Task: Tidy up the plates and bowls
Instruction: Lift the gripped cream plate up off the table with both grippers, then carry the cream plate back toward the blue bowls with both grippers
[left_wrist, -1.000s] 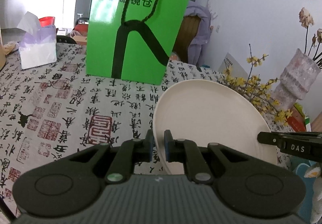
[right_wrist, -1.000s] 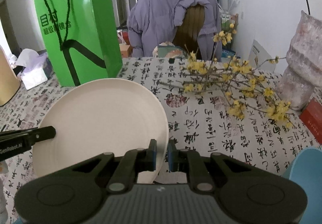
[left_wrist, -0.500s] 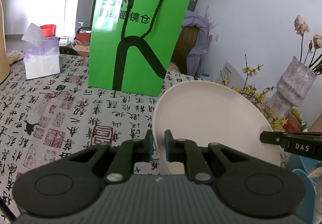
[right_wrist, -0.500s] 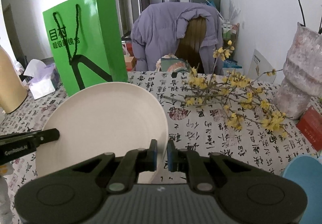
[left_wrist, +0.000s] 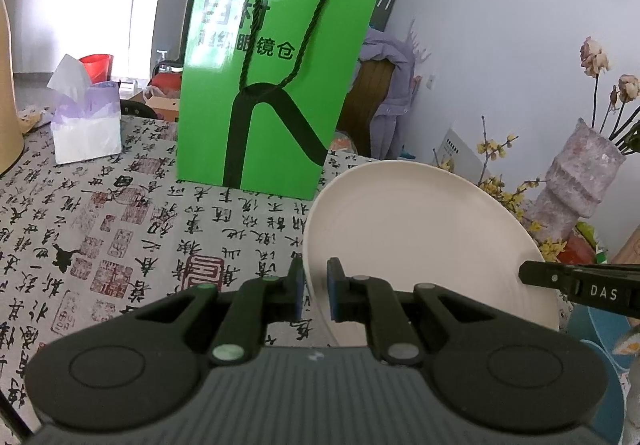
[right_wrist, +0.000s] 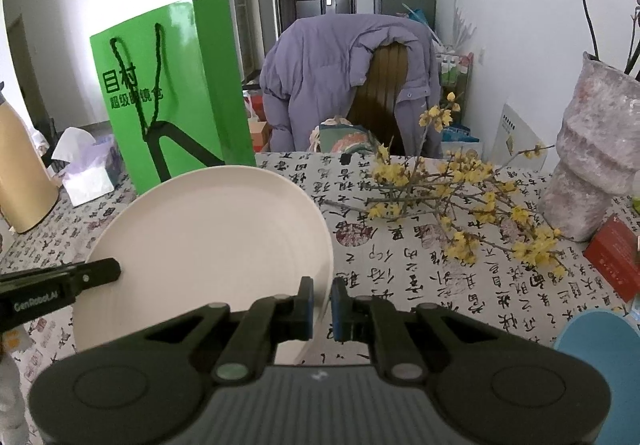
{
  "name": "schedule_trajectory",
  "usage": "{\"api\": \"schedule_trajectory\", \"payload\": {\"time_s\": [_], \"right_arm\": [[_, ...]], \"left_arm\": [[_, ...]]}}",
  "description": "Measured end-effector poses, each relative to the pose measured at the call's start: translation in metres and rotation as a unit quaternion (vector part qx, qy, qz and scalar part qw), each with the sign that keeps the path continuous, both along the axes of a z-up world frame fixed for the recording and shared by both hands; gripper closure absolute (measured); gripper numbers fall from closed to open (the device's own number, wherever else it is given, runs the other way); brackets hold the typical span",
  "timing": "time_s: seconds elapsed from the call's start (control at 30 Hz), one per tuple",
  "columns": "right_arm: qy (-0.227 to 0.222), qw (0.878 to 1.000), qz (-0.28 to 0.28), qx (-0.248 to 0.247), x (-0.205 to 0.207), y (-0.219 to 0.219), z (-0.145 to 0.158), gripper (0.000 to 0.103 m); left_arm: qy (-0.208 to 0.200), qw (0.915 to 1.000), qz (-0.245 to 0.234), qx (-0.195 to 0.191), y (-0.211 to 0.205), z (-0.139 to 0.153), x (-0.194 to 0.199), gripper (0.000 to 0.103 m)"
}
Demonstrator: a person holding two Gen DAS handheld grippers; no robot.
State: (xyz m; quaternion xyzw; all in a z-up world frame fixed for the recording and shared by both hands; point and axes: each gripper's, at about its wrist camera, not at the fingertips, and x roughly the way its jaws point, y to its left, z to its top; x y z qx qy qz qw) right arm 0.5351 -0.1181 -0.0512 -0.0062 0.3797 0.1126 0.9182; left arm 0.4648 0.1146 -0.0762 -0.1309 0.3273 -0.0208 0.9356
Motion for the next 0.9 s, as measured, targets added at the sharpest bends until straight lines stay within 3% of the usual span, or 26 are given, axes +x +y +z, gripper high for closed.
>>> {"api": "schedule_trajectory", "payload": {"time_s": [0.9], "right_arm": [[-0.012, 1.0, 0.002, 0.008, -0.017, -0.008, 0.018, 0.094]], "left_arm": [[-0.022, 0.9996, 0.015, 0.012, -0.009, 0.02, -0.014, 0.092]]}}
